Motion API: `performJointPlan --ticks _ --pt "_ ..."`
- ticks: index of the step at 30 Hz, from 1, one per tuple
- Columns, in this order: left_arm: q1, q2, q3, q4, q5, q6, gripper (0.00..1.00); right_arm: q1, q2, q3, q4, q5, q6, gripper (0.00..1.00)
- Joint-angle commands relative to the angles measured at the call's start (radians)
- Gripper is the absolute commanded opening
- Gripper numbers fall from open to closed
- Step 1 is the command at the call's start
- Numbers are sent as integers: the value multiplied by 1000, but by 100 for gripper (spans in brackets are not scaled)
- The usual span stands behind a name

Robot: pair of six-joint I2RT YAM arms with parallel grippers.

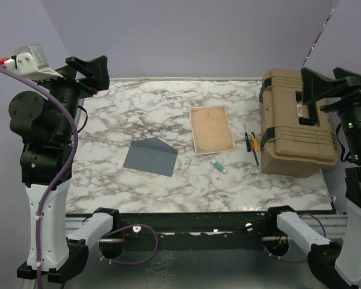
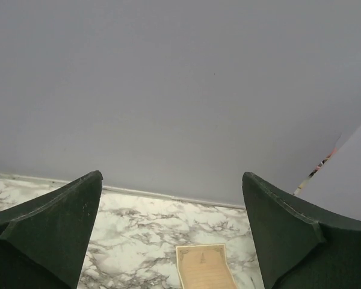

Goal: Place the letter into the envelope and seal it

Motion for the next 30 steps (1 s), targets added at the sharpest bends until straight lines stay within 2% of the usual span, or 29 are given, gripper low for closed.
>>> performJointPlan --ticks 1,3,9,16,20,24,30 --pt "1 -15 -51 22 26 -13 99 -4 13 -77 -54 -48 43 100" --pt "0 -21 -88 29 50 -20 99 -4 9 -126 -56 -69 61 100" --pt "-1 6 -233 81 257 -52 99 -4 -27 -326 -2 -197 145 100" --pt "-5 138 -490 252 458 -296 99 -4 52 -439 -82 -302 232 100" --pt "-65 254 -603 300 435 -355 99 -4 74 -555 -21 -447 325 93" --pt "-159 402 -618 337 380 -375 99 -4 78 -701 66 -521 410 87" --pt "-269 659 -547 350 343 -472 93 -4 166 -688 45 -530 386 80"
